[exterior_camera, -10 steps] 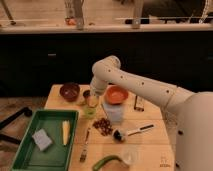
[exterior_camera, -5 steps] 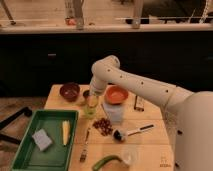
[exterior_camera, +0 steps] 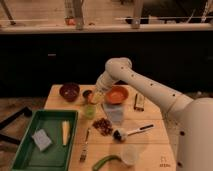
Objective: Place apple in metal cup
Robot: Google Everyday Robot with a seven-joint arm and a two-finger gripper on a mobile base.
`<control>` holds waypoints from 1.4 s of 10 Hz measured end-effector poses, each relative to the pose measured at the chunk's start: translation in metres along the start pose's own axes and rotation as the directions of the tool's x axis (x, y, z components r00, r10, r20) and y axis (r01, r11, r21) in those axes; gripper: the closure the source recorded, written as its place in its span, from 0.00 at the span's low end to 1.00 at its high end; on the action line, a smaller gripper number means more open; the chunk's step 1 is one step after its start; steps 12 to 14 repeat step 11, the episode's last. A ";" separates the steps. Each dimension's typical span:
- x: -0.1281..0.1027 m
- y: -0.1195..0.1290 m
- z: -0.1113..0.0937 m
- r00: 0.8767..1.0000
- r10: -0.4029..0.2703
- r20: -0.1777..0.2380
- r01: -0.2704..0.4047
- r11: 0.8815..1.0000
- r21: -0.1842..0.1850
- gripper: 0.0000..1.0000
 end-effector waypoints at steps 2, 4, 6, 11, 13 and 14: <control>0.003 -0.011 -0.002 0.999 0.018 0.028 -0.018 1.000 -0.001 1.00; 0.001 -0.018 0.001 0.999 0.021 0.037 -0.020 1.000 -0.009 1.00; -0.008 -0.024 0.008 0.999 0.017 0.046 -0.016 1.000 -0.020 1.00; -0.019 -0.039 0.017 0.996 0.024 0.083 -0.021 0.999 -0.030 1.00; -0.019 -0.039 0.017 0.996 0.024 0.083 -0.021 0.999 -0.030 1.00; -0.019 -0.039 0.017 0.996 0.024 0.083 -0.021 0.999 -0.030 1.00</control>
